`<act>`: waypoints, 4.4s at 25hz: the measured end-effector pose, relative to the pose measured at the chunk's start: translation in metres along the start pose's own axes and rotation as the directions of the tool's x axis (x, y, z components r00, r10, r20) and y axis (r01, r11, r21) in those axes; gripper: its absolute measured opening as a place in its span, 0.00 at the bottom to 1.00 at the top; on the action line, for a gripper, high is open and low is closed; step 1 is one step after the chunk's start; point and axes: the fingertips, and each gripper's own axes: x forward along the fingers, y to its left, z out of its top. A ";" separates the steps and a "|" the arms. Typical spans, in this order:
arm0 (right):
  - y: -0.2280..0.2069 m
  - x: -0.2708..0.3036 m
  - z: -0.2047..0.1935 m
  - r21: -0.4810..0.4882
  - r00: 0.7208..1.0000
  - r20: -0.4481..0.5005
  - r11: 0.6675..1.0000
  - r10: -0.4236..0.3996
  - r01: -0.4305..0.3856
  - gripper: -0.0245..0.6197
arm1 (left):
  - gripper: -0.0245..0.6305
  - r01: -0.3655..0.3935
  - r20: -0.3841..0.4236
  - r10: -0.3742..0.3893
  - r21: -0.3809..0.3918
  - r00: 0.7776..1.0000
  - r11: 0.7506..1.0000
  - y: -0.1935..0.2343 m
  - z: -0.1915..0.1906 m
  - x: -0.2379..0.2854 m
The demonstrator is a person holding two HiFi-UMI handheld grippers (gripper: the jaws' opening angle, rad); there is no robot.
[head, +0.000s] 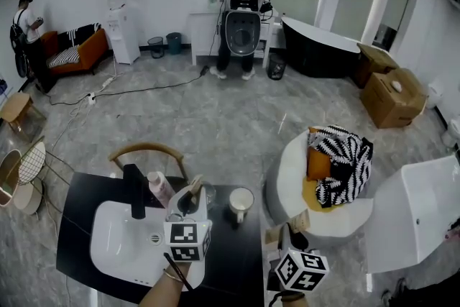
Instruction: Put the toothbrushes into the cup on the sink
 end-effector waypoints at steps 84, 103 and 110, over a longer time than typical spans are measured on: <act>0.103 0.043 0.092 -0.085 0.948 0.136 0.957 0.288 -0.279 0.11 | 0.05 -0.148 -0.044 0.144 -0.136 0.989 0.980 0.027 -0.019 -0.135; 0.100 0.089 0.049 -0.105 0.964 0.077 0.964 0.255 -0.246 0.11 | 0.05 -0.217 -0.082 0.206 -0.162 0.975 0.963 0.050 -0.035 -0.143; 0.098 0.100 0.037 -0.079 0.968 0.053 0.967 0.247 -0.242 0.11 | 0.05 -0.212 -0.087 0.200 -0.166 0.976 0.963 0.049 -0.040 -0.141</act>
